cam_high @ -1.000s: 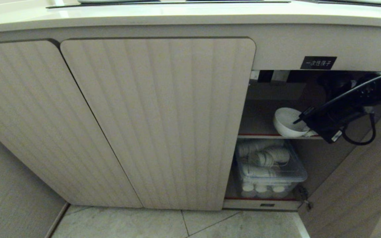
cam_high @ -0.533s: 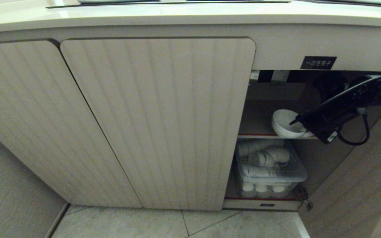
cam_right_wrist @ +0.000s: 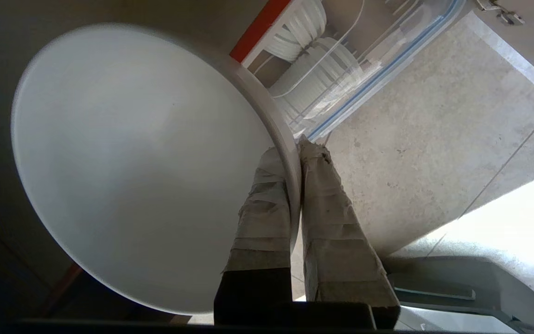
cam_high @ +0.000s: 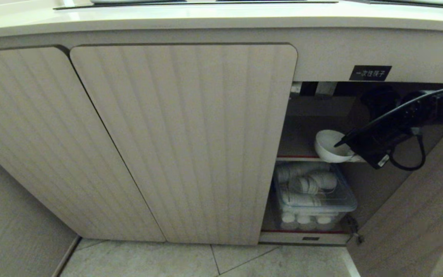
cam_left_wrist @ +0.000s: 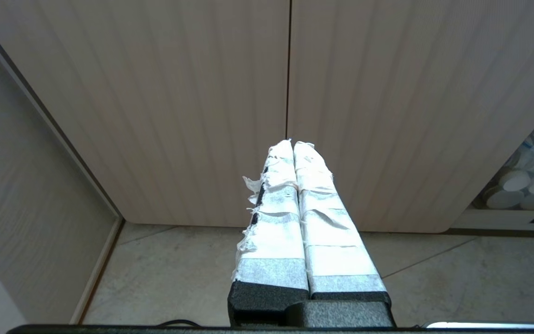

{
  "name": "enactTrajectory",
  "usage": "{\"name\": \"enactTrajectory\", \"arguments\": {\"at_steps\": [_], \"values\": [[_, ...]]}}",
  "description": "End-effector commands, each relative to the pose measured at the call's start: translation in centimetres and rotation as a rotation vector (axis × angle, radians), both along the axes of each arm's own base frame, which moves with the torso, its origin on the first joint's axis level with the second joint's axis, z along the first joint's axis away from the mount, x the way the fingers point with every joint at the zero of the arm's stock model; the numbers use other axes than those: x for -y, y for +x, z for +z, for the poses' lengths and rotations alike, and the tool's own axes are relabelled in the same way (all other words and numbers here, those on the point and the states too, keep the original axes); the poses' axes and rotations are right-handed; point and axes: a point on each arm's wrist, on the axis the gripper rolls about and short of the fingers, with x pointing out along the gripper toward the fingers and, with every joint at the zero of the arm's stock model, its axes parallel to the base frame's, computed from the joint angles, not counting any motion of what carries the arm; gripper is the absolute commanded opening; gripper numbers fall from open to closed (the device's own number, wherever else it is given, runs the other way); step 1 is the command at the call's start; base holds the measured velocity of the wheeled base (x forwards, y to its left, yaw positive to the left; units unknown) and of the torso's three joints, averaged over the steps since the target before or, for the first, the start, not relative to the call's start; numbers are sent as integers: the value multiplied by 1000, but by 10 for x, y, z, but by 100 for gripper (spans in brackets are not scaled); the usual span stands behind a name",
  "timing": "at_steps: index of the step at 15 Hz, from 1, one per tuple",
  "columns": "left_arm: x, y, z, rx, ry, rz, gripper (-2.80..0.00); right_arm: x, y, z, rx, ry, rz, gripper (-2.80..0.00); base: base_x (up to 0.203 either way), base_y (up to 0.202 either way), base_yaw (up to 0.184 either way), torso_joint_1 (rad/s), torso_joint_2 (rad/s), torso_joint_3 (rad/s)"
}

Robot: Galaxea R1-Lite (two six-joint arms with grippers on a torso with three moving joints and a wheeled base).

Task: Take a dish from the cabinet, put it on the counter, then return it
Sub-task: Put it back into the cabinet

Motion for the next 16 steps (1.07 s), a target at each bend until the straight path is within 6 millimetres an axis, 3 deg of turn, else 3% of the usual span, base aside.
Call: {"name": "enactTrajectory", "arguments": {"at_steps": [1, 16], "values": [[0, 0, 0, 1, 0, 0, -280, 0, 1, -2, -7, 3, -4, -280, 0, 0, 0, 0, 0, 0], [0, 0, 0, -1, 0, 0, -280, 0, 17, -9, 4, -29, -26, -280, 0, 0, 0, 0, 0, 0]]}}
